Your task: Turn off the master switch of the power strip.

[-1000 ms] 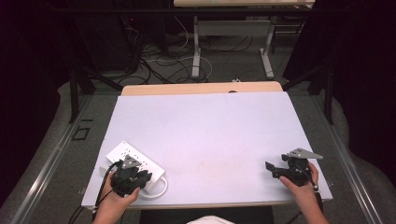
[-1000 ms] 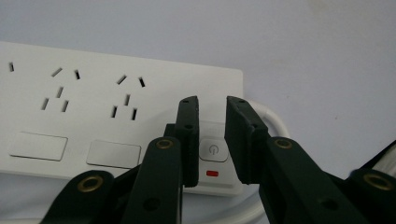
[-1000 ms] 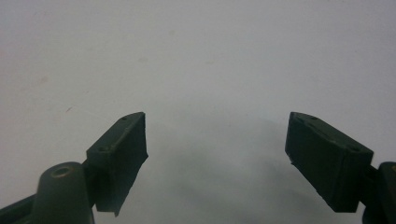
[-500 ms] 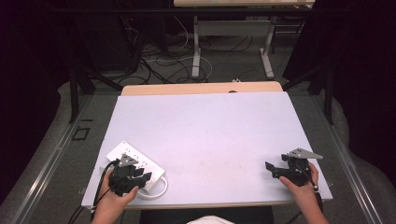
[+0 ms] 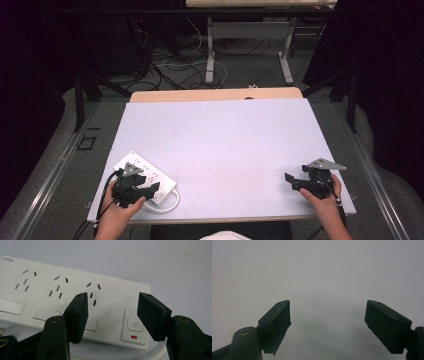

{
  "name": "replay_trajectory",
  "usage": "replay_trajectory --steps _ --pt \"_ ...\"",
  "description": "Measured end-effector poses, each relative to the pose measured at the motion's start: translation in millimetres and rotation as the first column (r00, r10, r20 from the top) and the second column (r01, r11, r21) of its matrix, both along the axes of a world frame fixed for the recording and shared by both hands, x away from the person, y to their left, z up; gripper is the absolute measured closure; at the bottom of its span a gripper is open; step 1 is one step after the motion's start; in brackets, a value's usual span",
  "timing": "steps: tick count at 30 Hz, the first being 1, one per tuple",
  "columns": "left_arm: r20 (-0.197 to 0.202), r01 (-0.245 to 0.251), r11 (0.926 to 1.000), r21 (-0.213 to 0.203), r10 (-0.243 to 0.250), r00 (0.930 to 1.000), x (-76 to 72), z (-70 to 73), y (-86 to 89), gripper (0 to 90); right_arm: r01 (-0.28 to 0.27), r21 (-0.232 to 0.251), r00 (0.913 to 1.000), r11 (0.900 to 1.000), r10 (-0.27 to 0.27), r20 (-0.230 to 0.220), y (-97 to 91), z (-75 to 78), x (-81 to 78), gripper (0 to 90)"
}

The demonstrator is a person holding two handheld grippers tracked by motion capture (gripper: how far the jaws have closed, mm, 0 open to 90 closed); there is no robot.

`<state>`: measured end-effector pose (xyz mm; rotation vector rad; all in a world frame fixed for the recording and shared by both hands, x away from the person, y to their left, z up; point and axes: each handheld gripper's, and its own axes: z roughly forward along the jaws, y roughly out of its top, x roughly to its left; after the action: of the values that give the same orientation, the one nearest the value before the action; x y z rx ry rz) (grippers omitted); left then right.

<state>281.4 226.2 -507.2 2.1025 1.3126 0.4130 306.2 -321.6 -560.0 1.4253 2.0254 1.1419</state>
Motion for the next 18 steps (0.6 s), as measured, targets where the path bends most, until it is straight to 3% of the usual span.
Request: replay_trajectory --steps 1,2,7,18 --pt "0.017 -0.009 1.0 0.004 0.009 0.9998 0.3 0.0 0.5 40.2 -0.001 0.0 1.0 1.0 0.001 0.0 0.1 0.0 -0.2 20.2" --pt "0.019 -0.025 0.9995 -0.018 0.026 0.9995 0.4 -0.3 -0.4 40.2 -0.001 0.0 1.0 1.0 0.001 0.002 0.0 0.1 -0.5 20.2" --pt "0.035 -0.046 0.9989 -0.013 0.046 0.9983 2.3 1.0 3.9 38.0 0.009 0.004 0.9999 1.0 -0.009 0.006 -1.2 0.6 -1.5 20.2" --pt "0.057 -0.057 0.9983 0.01 0.056 0.9968 7.4 3.6 3.9 35.3 0.017 0.007 0.9999 0.9998 -0.017 0.002 -0.7 1.1 -2.9 20.2"
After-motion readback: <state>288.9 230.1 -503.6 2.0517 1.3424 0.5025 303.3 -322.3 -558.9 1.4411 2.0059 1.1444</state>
